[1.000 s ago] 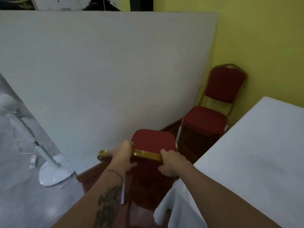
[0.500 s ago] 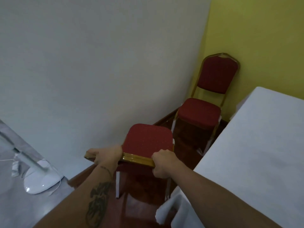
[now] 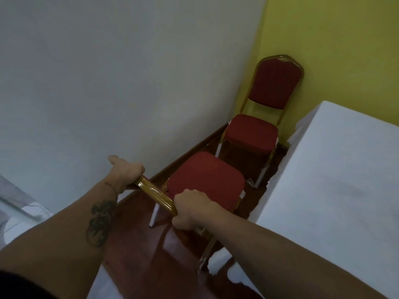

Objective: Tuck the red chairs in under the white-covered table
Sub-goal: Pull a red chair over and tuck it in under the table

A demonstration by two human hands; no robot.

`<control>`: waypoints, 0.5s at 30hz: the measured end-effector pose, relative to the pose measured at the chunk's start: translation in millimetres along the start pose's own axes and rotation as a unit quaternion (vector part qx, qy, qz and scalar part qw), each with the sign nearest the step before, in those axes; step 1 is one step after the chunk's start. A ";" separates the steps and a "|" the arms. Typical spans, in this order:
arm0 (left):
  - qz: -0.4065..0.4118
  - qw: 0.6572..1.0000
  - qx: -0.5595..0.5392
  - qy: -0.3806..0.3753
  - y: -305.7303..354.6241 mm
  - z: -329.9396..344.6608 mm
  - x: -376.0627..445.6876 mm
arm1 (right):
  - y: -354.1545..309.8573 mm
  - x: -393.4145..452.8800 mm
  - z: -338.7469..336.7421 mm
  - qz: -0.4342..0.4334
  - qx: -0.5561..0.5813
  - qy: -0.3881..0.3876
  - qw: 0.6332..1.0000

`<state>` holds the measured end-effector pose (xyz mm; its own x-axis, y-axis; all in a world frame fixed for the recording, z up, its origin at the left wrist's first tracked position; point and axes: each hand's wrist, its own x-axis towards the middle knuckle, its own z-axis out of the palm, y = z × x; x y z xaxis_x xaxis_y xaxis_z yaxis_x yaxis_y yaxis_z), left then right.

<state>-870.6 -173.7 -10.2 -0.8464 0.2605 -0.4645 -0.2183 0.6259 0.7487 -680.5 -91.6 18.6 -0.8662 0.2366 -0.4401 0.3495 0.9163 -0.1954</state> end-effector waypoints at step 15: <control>0.061 0.982 -0.180 -0.005 45.6 61.6 38.5 | 48.6 50.9 14.1 0.146 0.206 0.068 0.965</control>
<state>-883.2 -89.8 -23.1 -0.8726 0.3253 -0.3643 -0.2750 0.2893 0.9169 -702.6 -39.6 -25.7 -0.7385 0.5307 -0.4159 0.6737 0.6051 -0.4243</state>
